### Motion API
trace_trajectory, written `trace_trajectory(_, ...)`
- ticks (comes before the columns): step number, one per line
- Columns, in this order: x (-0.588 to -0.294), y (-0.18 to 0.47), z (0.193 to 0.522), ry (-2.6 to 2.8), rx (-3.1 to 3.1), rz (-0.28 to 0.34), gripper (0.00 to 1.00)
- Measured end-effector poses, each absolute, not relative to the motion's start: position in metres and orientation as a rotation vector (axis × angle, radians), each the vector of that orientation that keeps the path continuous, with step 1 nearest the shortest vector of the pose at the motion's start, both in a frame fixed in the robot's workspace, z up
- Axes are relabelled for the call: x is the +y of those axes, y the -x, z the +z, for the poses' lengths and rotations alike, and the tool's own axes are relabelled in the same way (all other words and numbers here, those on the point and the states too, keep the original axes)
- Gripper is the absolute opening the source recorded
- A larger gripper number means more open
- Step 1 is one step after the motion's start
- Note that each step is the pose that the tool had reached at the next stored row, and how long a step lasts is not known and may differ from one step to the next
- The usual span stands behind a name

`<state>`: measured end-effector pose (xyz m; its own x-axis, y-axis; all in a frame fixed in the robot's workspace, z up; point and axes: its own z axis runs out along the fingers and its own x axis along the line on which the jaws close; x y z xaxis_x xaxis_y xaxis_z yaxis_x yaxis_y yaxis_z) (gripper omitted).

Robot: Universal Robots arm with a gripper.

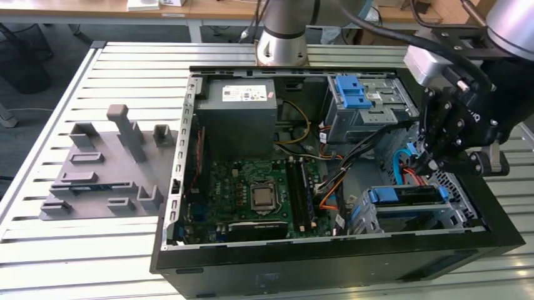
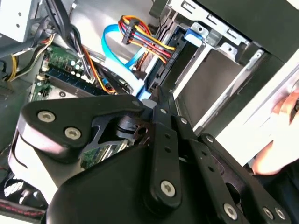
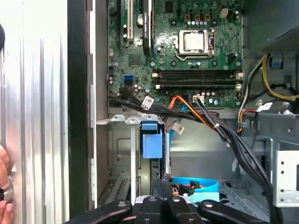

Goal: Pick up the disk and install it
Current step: 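Insert the second disk wire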

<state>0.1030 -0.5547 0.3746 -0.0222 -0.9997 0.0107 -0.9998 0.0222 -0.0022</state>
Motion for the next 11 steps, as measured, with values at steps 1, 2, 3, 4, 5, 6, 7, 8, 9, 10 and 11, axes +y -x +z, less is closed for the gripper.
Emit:
trace_trajectory(1,-0.554,-0.103,0.377,-2.192,-2.242,0.015,0.11)
trace_trajectory(2,-0.553,-0.102,0.379,-2.193,-2.242,0.015,0.11)
trace_trajectory(3,-0.552,-0.102,0.38,-2.193,-2.242,0.015,0.11)
trace_trajectory(4,-0.551,-0.102,0.38,-2.193,-2.242,0.015,0.11)
trace_trajectory(5,-0.549,-0.102,0.381,-2.193,-2.242,0.015,0.11)
trace_trajectory(6,-0.548,-0.102,0.381,-2.193,-2.242,0.015,0.11)
trace_trajectory(7,-0.546,-0.102,0.381,-2.193,-2.242,0.015,0.11)
trace_trajectory(8,-0.544,-0.102,0.381,-2.193,-2.242,0.015,0.11)
trace_trajectory(9,-0.543,-0.102,0.381,-2.193,-2.242,0.015,0.11)
trace_trajectory(10,-0.541,-0.102,0.381,-2.193,-2.242,0.015,0.11)
trace_trajectory(11,-0.539,-0.102,0.381,-2.193,-2.242,0.015,0.11)
